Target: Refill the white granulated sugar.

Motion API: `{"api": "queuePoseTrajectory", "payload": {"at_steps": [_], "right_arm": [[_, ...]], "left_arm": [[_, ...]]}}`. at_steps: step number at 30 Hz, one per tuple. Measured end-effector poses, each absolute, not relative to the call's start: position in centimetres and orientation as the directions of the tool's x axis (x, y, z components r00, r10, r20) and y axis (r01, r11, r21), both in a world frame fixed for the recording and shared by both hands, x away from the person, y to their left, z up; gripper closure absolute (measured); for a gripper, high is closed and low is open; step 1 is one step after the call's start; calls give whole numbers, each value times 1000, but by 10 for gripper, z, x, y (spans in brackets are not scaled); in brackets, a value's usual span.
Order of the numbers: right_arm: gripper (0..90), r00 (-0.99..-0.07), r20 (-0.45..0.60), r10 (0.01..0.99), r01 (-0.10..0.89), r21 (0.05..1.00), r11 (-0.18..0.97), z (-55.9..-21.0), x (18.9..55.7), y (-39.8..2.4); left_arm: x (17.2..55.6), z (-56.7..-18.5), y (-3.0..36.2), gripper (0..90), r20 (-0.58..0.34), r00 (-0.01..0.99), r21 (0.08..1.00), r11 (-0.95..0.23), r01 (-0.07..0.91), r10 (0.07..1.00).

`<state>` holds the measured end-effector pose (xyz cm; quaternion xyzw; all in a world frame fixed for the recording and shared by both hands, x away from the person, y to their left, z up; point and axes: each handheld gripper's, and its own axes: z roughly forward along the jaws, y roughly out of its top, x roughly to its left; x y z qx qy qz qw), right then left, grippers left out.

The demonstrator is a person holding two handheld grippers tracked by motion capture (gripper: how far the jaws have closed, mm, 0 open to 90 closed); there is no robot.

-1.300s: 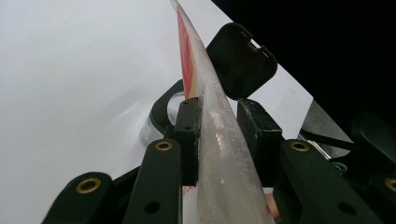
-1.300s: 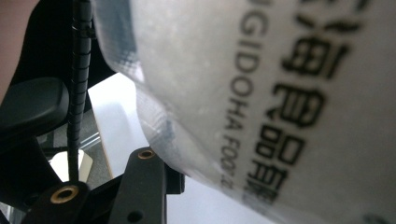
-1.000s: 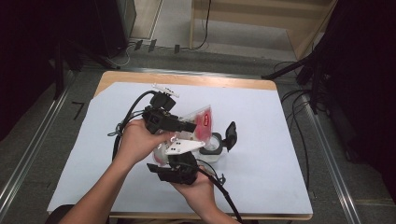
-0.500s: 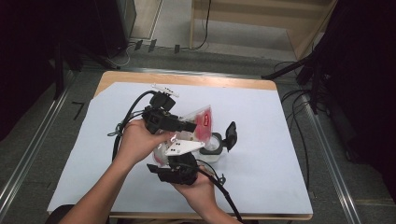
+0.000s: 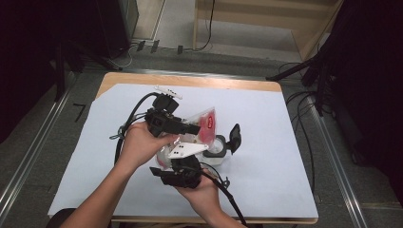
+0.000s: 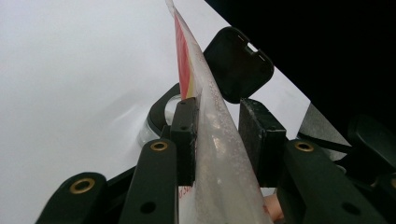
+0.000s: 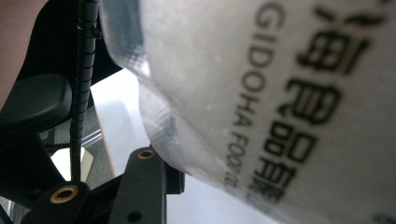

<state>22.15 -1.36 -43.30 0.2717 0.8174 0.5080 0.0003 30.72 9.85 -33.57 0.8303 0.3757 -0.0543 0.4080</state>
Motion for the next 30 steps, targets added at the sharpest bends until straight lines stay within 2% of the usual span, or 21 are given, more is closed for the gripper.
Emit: {"api": "queuePoseTrajectory", "payload": {"at_steps": [30], "right_arm": [[633,-854,276,441,444,828,341,-433,222,-13]], "left_arm": [[307,-335,99,677,-394,713,633,-392,668,580]]}}
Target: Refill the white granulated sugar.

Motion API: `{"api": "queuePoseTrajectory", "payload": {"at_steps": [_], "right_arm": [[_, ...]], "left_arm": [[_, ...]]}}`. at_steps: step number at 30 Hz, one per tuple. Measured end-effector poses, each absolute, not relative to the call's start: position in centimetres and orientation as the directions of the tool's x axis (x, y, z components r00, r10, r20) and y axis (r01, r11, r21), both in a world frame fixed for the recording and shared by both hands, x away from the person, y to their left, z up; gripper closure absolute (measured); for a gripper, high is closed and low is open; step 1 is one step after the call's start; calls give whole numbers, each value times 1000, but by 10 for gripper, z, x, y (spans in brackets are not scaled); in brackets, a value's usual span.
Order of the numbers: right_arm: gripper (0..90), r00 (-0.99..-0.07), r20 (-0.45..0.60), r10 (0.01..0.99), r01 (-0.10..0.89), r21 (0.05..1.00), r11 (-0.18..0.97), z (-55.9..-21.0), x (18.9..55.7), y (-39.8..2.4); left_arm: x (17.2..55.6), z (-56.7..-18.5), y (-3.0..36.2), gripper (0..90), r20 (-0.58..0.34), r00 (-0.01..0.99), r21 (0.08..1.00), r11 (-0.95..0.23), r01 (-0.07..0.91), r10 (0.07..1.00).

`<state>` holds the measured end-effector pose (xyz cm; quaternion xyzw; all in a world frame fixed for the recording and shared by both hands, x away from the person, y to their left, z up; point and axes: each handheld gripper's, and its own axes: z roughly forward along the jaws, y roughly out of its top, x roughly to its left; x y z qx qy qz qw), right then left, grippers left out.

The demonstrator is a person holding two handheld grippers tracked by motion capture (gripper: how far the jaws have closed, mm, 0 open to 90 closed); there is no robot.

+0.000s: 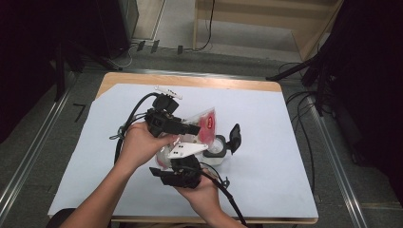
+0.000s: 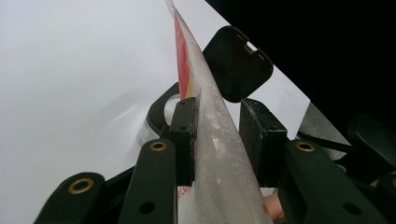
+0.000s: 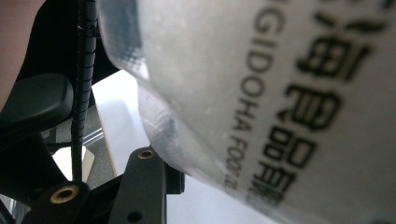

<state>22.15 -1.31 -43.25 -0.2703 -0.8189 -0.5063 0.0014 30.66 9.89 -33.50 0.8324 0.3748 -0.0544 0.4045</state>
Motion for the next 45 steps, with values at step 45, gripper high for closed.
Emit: {"api": "queuePoseTrajectory", "payload": {"at_steps": [45], "right_arm": [[632,-853,281,440,448,826,342,-432,221,-13]], "left_arm": [[305,-335,98,676,-392,716,636,-391,665,578]]}}
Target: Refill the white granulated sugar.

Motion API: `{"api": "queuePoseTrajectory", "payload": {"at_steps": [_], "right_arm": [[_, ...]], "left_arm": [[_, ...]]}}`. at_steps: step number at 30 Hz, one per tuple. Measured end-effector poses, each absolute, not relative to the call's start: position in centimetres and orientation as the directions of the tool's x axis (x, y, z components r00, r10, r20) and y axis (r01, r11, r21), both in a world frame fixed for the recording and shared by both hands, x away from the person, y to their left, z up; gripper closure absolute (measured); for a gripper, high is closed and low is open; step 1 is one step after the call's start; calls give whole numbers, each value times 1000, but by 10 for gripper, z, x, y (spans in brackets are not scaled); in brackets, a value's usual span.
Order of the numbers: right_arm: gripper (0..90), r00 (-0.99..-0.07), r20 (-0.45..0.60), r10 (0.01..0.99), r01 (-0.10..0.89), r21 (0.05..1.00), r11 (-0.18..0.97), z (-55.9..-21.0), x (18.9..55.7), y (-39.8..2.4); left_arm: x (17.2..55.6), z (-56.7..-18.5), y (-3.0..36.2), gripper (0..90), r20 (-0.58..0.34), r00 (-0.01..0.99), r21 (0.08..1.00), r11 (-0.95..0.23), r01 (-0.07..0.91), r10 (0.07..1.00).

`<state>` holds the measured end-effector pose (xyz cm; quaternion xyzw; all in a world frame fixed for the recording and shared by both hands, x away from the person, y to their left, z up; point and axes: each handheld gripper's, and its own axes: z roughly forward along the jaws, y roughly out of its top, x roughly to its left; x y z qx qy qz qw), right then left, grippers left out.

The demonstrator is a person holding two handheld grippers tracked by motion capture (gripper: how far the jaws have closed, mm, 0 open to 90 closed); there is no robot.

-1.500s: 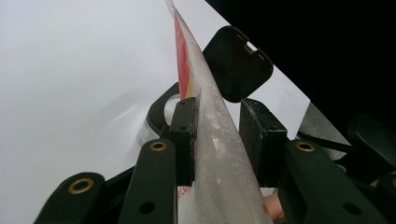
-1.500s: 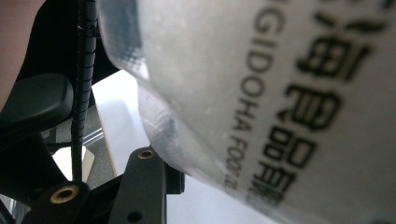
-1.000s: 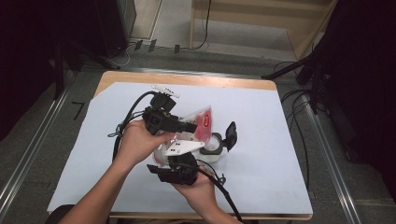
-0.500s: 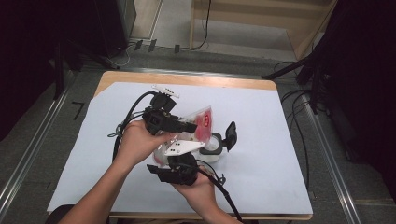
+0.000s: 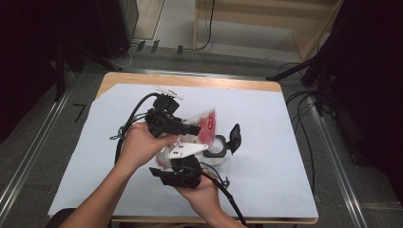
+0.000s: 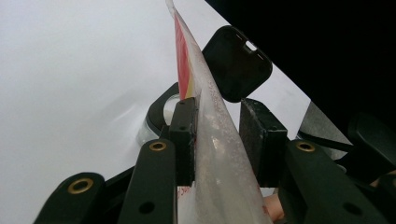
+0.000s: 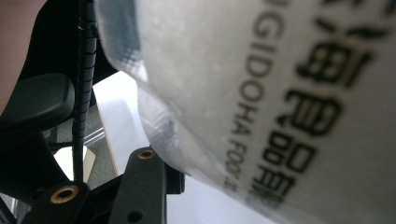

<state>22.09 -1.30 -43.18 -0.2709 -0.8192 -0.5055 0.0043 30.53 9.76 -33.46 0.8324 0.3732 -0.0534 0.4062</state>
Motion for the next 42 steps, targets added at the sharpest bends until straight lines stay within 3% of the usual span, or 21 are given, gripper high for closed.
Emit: {"api": "queuePoseTrajectory", "payload": {"at_steps": [42], "right_arm": [[632,-855,286,433,449,826,342,-431,219,-12]], "left_arm": [[304,-334,98,671,-384,719,628,-407,663,580]]}}
